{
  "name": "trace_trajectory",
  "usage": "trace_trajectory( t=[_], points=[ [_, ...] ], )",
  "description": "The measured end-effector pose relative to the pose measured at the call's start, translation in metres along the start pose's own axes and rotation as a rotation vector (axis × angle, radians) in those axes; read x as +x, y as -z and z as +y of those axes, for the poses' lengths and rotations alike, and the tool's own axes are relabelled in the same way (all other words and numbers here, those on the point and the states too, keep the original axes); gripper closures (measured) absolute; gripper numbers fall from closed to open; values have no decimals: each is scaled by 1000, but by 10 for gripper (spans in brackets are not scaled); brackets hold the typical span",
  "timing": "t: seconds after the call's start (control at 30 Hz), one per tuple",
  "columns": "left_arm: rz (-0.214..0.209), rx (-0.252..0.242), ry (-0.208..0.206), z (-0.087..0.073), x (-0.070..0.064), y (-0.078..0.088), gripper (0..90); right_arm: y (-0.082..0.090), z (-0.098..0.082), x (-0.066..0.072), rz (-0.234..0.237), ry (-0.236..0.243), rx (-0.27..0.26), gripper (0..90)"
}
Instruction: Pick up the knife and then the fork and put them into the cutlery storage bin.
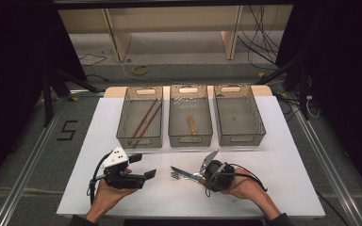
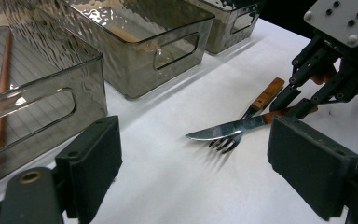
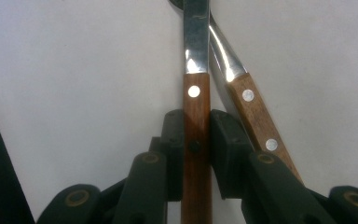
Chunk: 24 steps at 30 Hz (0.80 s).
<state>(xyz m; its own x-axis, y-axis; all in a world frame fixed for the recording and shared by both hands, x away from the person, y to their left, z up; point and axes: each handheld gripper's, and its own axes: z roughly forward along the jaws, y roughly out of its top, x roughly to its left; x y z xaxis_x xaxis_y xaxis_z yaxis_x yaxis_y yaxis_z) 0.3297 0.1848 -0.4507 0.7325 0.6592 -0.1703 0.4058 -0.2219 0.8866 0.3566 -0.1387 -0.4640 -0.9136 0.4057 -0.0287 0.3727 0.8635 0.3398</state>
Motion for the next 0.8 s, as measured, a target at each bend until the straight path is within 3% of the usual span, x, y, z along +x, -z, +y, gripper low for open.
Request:
trace_trajectory(
  t=[0.27,0.57,0.8],
  points=[
    [2,0,2,-1,1,-1,171,0,0,0,-1,13,1,772],
    [4,-2,2,-1,2,0,173,2,-1,0,16,-26,3,773],
    [6,-5,6,-1,2,0,173,8,-2,-4,17,-34,-41,774]
  ],
)
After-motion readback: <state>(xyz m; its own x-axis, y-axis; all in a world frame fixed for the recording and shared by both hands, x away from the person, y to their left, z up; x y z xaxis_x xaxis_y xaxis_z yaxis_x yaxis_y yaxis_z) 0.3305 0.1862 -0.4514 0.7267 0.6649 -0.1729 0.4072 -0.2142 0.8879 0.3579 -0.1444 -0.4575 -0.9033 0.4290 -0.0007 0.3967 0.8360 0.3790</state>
